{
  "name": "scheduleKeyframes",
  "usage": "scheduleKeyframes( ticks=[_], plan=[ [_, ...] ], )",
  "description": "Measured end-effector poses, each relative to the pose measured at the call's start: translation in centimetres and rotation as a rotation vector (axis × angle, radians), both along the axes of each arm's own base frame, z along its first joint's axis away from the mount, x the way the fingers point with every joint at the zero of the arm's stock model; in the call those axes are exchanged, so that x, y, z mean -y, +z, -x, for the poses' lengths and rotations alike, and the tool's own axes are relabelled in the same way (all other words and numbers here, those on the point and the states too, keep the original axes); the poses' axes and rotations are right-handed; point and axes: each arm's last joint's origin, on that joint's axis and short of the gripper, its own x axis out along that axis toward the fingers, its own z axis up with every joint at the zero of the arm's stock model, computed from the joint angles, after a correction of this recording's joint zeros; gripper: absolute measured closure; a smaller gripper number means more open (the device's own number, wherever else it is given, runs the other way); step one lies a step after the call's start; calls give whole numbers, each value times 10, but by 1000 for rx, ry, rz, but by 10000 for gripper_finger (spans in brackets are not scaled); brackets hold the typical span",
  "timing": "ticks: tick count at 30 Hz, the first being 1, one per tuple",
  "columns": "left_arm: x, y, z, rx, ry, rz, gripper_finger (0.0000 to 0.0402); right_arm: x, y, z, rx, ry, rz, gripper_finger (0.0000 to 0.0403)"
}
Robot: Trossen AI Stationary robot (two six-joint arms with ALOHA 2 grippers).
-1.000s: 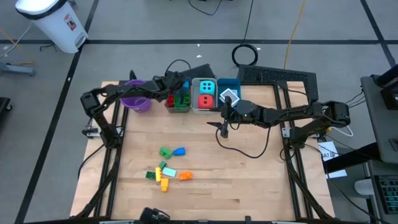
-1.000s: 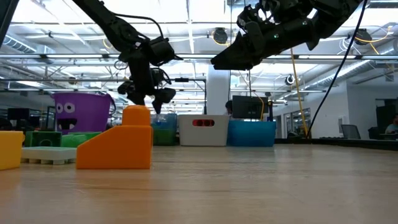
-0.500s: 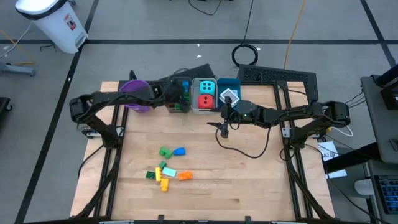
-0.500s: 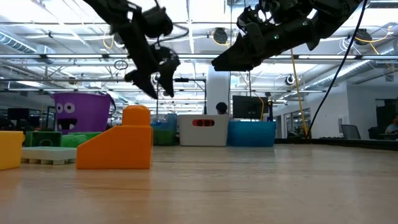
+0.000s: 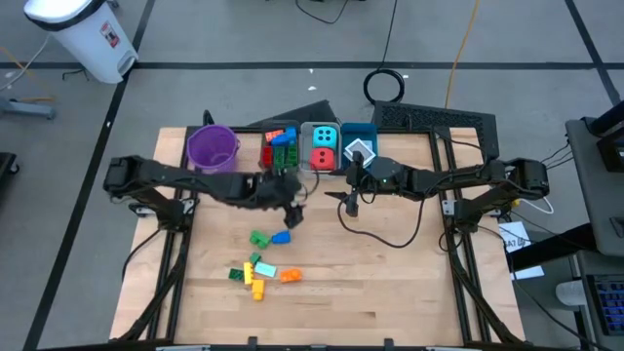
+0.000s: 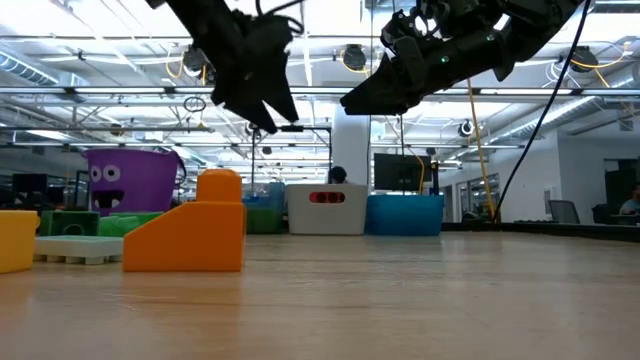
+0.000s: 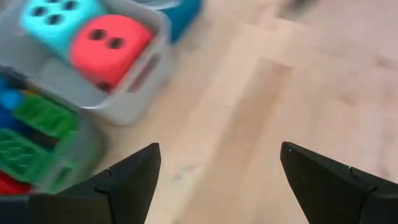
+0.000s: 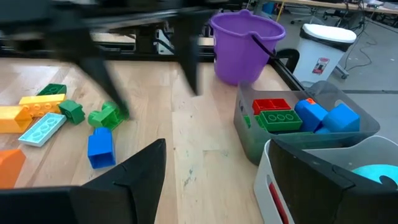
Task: Pick & Place Toys
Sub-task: Put the orange game piece into the black bin
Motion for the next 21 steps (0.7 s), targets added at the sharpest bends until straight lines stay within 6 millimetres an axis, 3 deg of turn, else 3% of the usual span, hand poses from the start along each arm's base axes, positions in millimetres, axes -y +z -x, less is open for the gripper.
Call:
scheduleKeyframes(
  ticks=[14, 21],
  plan=[
    [109, -3, 17, 10, -276, 77, 64, 0, 0, 0, 1, -1, 0, 147],
    [144, -28, 19, -61, -364, 72, 64, 0, 1, 0, 5, 0, 1, 147]
  ],
)
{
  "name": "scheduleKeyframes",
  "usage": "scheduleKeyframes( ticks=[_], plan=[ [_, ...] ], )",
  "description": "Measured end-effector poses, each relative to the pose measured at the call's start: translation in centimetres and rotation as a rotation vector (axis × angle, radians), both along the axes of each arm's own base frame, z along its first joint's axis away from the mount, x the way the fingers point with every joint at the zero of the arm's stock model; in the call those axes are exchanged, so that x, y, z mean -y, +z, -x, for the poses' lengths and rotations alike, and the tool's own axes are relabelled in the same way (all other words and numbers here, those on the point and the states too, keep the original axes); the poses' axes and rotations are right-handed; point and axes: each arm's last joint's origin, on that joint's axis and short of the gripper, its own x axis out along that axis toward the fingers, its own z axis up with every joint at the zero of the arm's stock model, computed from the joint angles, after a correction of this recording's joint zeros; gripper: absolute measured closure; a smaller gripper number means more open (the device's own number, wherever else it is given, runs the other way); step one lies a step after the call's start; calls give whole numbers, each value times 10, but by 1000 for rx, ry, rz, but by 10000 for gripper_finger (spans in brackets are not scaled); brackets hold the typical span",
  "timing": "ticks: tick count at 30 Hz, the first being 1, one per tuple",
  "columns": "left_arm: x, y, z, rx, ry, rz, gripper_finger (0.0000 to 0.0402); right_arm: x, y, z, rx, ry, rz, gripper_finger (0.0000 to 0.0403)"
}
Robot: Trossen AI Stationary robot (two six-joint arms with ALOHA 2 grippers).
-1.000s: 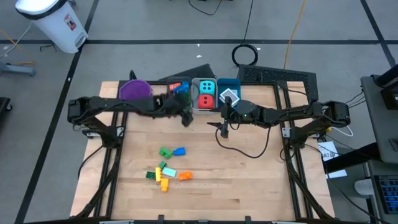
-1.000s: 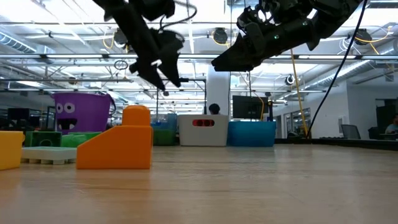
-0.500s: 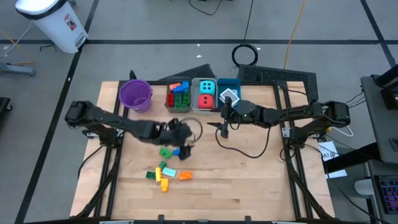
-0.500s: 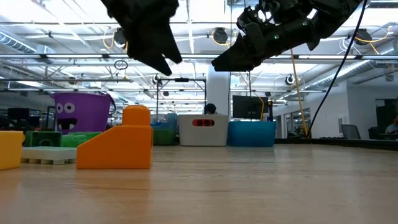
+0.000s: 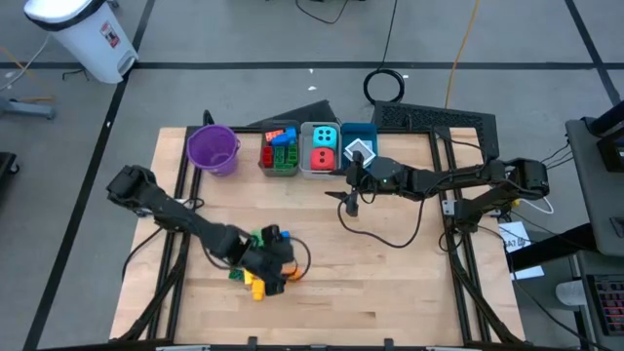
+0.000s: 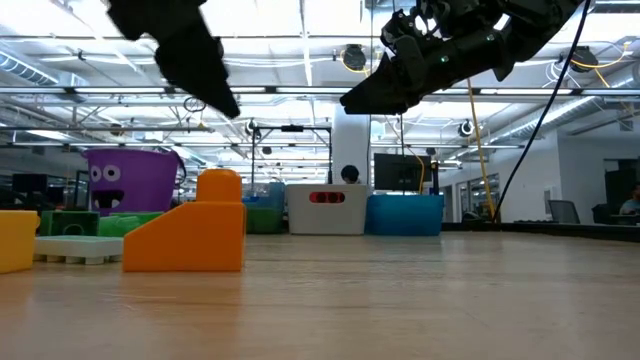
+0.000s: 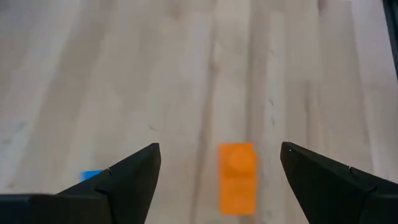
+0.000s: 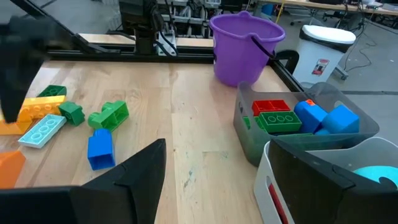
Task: Pick & Place Toys
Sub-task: Put the orange game piece into the black bin
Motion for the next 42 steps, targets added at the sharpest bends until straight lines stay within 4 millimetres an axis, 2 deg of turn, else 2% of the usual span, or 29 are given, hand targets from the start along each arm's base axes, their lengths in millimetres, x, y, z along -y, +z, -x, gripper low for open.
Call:
scheduleKeyframes(
  ticks=[5, 10, 14, 20, 31, 36, 42],
  plan=[
    [17, -28, -4, -90, -76, 18, 64, 0, 0, 0, 0, -1, 0, 147],
    [23, -49, -8, -166, -99, 48, 64, 0, 0, 0, 0, 0, 0, 147],
    [23, -56, -14, -165, -114, 82, 64, 0, 0, 0, 0, 0, 0, 147],
    [21, -56, -15, -152, -137, 44, 64, 0, 0, 0, 3, -1, 1, 147],
    [7, -71, -15, -141, -129, 59, 67, 0, 0, 0, 3, 0, 2, 147],
    [6, -75, -14, -113, -144, 62, 111, 0, 0, 0, 3, 0, 2, 147],
    [6, -75, -14, -113, -144, 63, 211, 0, 0, 0, 3, 0, 1, 147]
  ],
)
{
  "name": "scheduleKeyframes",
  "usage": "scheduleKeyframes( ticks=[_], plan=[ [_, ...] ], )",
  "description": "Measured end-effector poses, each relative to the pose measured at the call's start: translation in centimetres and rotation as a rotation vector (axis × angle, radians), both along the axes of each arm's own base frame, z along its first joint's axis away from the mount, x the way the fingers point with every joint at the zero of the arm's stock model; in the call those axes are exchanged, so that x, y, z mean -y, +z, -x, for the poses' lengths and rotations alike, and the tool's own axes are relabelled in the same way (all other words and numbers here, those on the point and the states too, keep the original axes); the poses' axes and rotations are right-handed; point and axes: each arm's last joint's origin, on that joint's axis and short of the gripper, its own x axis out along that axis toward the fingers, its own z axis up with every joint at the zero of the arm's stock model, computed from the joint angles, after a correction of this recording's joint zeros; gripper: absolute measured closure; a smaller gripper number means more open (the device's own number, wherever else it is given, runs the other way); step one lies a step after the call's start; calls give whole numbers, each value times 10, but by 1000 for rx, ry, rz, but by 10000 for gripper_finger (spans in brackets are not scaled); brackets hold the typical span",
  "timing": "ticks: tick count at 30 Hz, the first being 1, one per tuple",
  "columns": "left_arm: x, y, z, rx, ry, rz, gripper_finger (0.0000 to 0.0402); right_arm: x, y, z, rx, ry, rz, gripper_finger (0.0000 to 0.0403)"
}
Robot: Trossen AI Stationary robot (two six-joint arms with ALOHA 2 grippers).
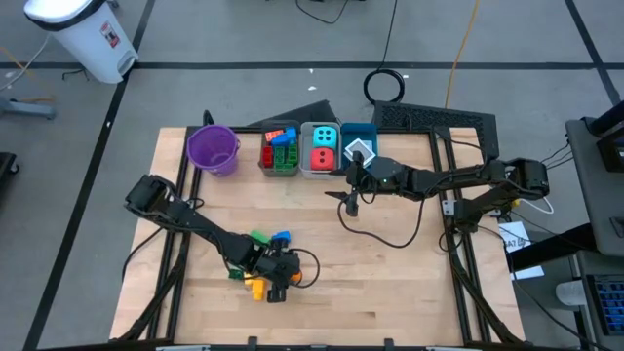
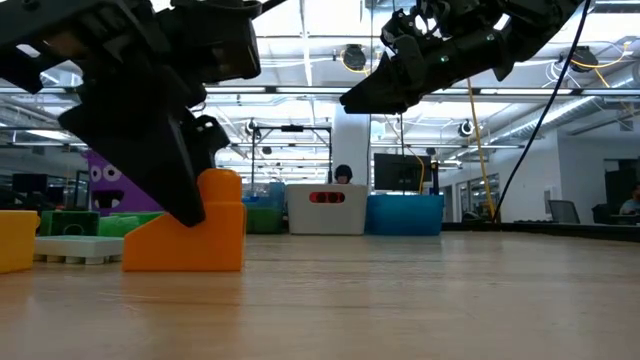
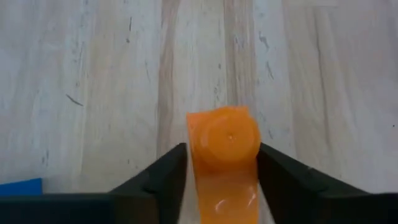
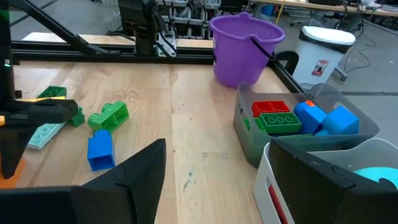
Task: Pick & Place Toys
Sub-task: Put the orange game piece into the black bin
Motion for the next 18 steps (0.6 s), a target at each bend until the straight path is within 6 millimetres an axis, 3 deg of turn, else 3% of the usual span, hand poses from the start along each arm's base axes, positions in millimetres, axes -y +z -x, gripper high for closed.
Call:
scheduleKeyframes(
  ticks=[3, 8, 18],
  plan=[
    [-1, 0, 0, 2, -10, -7, 260, 0, 0, 0, 0, 0, 0, 147],
    [-6, 12, 0, 35, 6, 3, 264, 0, 0, 0, 1, 0, 0, 147],
    [-42, 92, 15, 293, 189, -6, 253, 0, 0, 0, 4, 0, 1, 147]
  ],
)
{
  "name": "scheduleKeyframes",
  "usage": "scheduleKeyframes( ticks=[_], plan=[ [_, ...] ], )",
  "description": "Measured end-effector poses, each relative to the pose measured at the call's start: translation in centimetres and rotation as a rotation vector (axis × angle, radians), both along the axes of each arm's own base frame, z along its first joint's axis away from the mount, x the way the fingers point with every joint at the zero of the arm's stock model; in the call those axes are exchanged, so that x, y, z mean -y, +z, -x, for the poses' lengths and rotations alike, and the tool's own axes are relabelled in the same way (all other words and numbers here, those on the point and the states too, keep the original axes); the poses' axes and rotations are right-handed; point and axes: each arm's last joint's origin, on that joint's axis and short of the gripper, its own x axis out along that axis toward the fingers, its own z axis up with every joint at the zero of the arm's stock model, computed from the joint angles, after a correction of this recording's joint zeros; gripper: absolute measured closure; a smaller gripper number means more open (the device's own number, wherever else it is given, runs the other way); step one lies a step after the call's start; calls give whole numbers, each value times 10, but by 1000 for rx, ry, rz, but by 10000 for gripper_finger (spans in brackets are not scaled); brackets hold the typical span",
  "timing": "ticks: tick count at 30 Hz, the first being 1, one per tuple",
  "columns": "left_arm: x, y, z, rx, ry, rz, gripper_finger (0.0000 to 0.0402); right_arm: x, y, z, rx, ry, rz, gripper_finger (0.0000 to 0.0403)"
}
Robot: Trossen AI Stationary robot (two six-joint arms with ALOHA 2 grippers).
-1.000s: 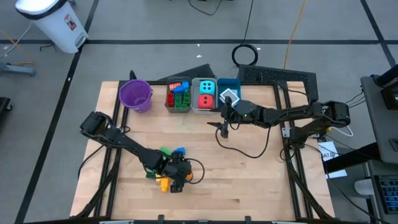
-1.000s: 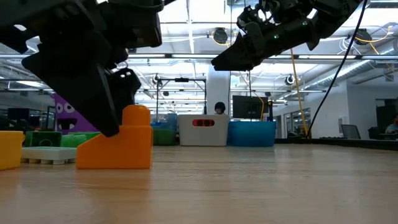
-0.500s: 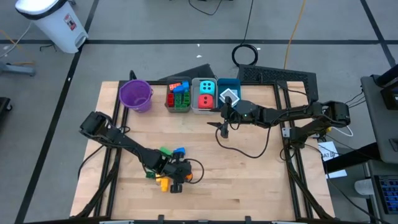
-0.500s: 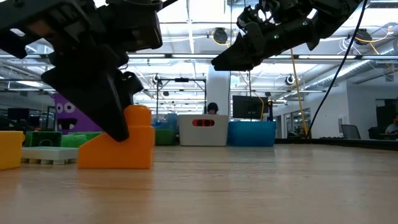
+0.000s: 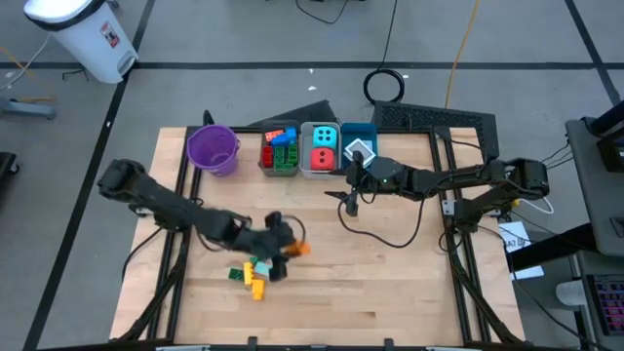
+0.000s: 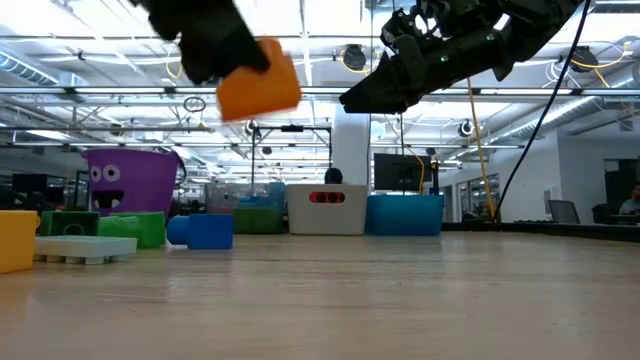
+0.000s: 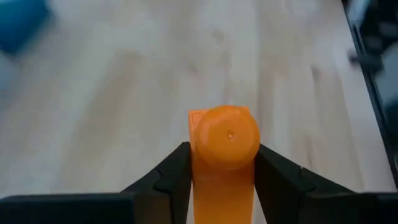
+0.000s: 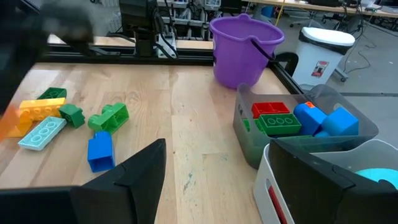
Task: Pick & Place Toys
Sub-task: Put the orange game piece into the black bin
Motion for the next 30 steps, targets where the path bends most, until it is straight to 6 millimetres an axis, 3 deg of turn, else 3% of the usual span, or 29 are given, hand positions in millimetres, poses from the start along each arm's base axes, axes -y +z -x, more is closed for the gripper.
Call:
scheduleKeyframes(
  ticks=[7, 14, 20, 25, 30],
  plan=[
    [-52, 51, 24, 160, 296, -98, 258, 0, 0, 0, 4, 0, 0, 147],
    [-118, 67, 36, 198, 618, -181, 259, 0, 1, 0, 7, 0, 1, 147],
    [-179, 60, 39, 149, 843, -211, 249, 0, 1, 0, 7, 0, 1, 147],
    [-227, 43, 40, 80, 999, -229, 240, 0, 1, 0, 6, 0, 1, 147],
    [-270, 17, 34, 38, 1082, -242, 260, 0, 1, 0, 6, 0, 2, 147]
  ],
)
